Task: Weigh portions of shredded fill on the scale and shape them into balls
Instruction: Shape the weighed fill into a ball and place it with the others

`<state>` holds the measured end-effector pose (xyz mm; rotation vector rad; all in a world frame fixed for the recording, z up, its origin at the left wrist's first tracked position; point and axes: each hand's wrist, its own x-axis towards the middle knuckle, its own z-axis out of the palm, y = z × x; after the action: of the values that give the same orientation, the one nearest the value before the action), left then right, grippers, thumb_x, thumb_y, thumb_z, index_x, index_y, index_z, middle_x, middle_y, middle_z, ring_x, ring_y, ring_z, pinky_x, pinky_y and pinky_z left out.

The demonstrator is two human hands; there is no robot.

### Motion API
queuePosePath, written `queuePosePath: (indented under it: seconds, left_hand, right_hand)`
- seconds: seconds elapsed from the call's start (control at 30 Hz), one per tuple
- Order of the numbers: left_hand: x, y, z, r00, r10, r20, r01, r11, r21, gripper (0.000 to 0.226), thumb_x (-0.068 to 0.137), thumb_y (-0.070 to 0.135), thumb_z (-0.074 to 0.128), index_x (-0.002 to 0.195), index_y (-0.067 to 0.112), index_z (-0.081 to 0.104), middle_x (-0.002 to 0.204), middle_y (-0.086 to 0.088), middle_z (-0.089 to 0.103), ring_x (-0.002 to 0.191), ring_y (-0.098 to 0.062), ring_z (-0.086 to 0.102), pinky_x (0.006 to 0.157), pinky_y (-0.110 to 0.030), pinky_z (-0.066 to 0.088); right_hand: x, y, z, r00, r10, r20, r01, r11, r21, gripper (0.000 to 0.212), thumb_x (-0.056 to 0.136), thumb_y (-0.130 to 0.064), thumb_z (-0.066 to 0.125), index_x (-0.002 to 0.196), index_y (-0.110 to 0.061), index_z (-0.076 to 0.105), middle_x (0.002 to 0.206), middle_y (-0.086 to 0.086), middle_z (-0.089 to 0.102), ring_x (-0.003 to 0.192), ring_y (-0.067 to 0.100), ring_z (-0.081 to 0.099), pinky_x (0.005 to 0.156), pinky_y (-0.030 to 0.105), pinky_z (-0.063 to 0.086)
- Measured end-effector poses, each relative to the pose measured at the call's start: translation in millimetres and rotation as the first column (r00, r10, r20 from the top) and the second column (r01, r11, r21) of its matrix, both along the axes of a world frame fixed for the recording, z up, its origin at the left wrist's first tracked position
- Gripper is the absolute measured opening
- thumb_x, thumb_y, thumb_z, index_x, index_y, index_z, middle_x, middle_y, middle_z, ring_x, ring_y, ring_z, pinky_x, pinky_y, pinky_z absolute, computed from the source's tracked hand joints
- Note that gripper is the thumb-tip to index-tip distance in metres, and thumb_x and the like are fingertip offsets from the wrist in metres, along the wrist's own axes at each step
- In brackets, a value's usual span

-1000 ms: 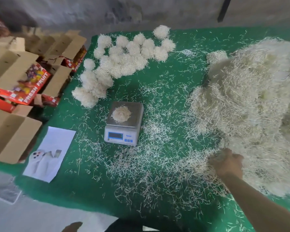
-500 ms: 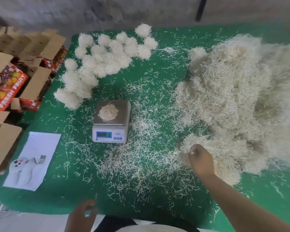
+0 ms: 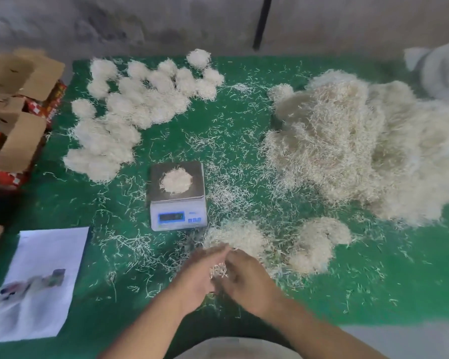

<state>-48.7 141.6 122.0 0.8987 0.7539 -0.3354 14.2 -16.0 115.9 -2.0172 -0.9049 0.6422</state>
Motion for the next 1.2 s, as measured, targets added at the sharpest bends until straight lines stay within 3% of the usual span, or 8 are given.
queuePosePath:
  seconds: [0.1, 0.2, 0.37, 0.5, 0.73, 0.9, 1.13, 1.2]
  left_hand:
    - [-25, 23, -11, 0.992, 0.095, -0.084, -0.087, 0.993, 0.085, 0.040, 0.081, 0.039, 0.084, 0.112, 0.015, 0.078, 0.118, 0.002, 0.076, 0.105, -0.014, 0.074, 0.080, -0.038, 0.061]
    - [-48, 52, -25, 0.965, 0.160, -0.206, -0.126, 0.977, 0.170, 0.025, 0.096, 0.012, 0.072, 0.117, 0.005, 0.061, 0.126, -0.007, 0.064, 0.111, -0.021, 0.064, 0.086, -0.043, 0.058]
    - [-82, 81, -19, 0.978, -0.016, -0.209, 0.054, 0.983, 0.176, 0.018, 0.105, -0.001, 0.047, 0.098, 0.012, 0.055, 0.107, 0.003, 0.055, 0.077, 0.004, 0.065, 0.053, -0.012, 0.050]
    - [-86, 102, -22, 0.972, 0.065, -0.226, -0.003, 0.965, 0.264, 0.020, 0.101, -0.003, 0.047, 0.095, 0.015, 0.053, 0.104, 0.000, 0.054, 0.087, -0.006, 0.059, 0.072, -0.027, 0.049]
    - [-88, 137, -43, 0.910, 0.283, -0.304, -0.140, 0.898, 0.418, 0.055, 0.094, -0.006, 0.045, 0.149, -0.001, 0.042, 0.116, -0.015, 0.061, 0.095, -0.025, 0.060, 0.080, -0.038, 0.052]
    - [-79, 150, -47, 0.904, 0.310, -0.293, -0.148, 0.873, 0.465, 0.041, 0.102, -0.001, 0.038, 0.141, -0.003, 0.047, 0.133, -0.017, 0.060, 0.106, -0.026, 0.060, 0.096, -0.047, 0.050]
    - [-55, 127, -22, 0.968, -0.237, -0.080, 0.249, 0.891, 0.379, 0.039, 0.096, 0.022, 0.067, 0.131, 0.019, 0.051, 0.149, -0.007, 0.048, 0.114, -0.013, 0.058, 0.099, -0.045, 0.051]
    - [-46, 113, -24, 0.900, -0.435, -0.031, 0.408, 0.816, 0.408, 0.088, 0.078, 0.049, 0.087, 0.150, 0.042, 0.036, 0.161, 0.006, 0.035, 0.132, -0.012, 0.051, 0.115, -0.051, 0.042]
  right_hand:
    - [-24, 18, 3, 0.992, -0.100, -0.075, 0.096, 0.993, -0.063, 0.045, 0.091, -0.014, 0.075, 0.125, -0.039, 0.058, 0.101, -0.010, 0.067, 0.082, 0.010, 0.066, 0.068, 0.027, 0.058]
    - [-30, 25, -1, 0.976, -0.216, 0.031, 0.218, 0.961, -0.167, 0.069, 0.089, -0.027, 0.082, 0.133, -0.055, 0.036, 0.131, -0.039, 0.045, 0.109, 0.002, 0.062, 0.078, 0.006, 0.052]
    - [-37, 50, -20, 0.998, 0.037, 0.060, -0.003, 0.876, -0.482, 0.120, 0.082, -0.019, 0.087, 0.162, -0.059, 0.006, 0.172, -0.021, -0.003, 0.132, 0.006, 0.044, 0.098, 0.011, 0.045]
    - [-40, 71, -34, 0.997, 0.012, 0.070, 0.026, 0.859, -0.512, 0.070, 0.083, -0.013, 0.075, 0.145, -0.036, 0.054, 0.118, -0.018, 0.059, 0.090, -0.008, 0.061, 0.069, 0.001, 0.050]
    - [-10, 65, -22, 0.974, 0.002, 0.228, 0.149, 0.751, -0.643, 0.033, 0.093, -0.021, 0.075, 0.124, -0.027, 0.065, 0.089, -0.015, 0.056, 0.075, 0.001, 0.061, 0.065, 0.019, 0.059]
    - [14, 36, -13, 0.951, -0.146, 0.271, 0.298, 0.661, -0.689, 0.034, 0.091, -0.011, 0.072, 0.122, -0.020, 0.063, 0.087, -0.008, 0.067, 0.074, 0.005, 0.066, 0.064, 0.022, 0.062]
    - [19, 19, -5, 0.960, -0.213, 0.184, 0.281, 0.761, -0.585, 0.039, 0.092, -0.017, 0.079, 0.127, -0.016, 0.062, 0.069, 0.000, 0.063, 0.056, 0.005, 0.054, 0.053, 0.023, 0.057]
    - [12, 23, -5, 0.976, -0.136, 0.171, 0.208, 0.815, -0.540, 0.031, 0.094, -0.023, 0.078, 0.121, -0.018, 0.064, 0.074, -0.004, 0.063, 0.062, 0.004, 0.059, 0.062, 0.022, 0.060]
